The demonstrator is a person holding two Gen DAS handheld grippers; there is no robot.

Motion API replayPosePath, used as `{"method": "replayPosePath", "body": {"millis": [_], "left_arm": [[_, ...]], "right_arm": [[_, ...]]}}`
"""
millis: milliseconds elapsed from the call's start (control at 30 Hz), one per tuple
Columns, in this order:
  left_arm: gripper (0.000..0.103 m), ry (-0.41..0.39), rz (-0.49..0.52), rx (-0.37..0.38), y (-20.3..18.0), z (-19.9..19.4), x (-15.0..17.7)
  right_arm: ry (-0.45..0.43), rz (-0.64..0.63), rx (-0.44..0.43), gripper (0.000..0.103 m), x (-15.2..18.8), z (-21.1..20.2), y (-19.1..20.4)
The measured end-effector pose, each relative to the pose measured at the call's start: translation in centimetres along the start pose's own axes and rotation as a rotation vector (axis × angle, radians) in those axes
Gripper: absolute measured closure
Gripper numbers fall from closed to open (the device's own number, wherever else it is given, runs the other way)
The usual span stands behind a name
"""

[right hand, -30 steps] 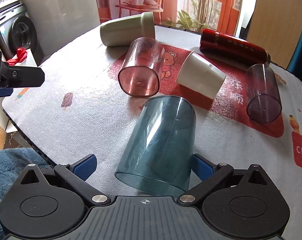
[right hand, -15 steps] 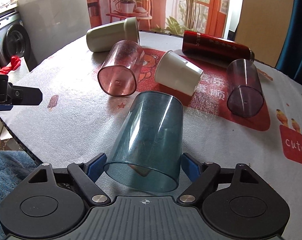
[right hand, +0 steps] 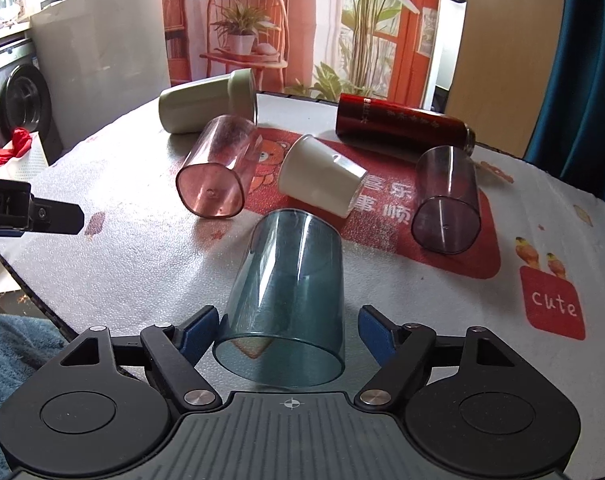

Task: Flip cup upright
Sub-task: 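Lift the blue-grey cup with the right gripper and rotate it upright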

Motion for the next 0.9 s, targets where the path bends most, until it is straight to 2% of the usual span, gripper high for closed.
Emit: {"method": "replayPosePath", "body": {"millis": [167, 500, 567, 900], "left_arm": [[0.023, -0.005, 0.008, 0.004, -0.3, -0.2, 0.0], [0.023, 0.000, 0.014, 0.006, -0.4, -0.1, 0.0], [0.023, 0.000, 0.015, 0.007, -0.4, 0.0, 0.1], [0.023, -0.001, 0.021, 0.008, -0.5, 0.0, 0.1]], "right_arm": [[0.026, 0.047, 0.005, 0.029, 0.2, 0.0, -1.2], [0.109, 0.127, -0.001, 0.029, 1.8, 2.4, -2.2], [0.097, 0.122, 0.008, 0.037, 1.7, 2.2, -2.3], [-0.034, 0.050, 0.006, 0.037, -0.7, -1.2, -1.7]]}}
Point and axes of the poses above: each gripper's, at about its wrist camera, not at the fingertips, and z roughly the way its jaws point, y to its left, x to its underside, the point moved 7 cm from there along z, roughly the way its jaws point, and after that the axes turned 13 degrees about z, right-handed, at the moved point
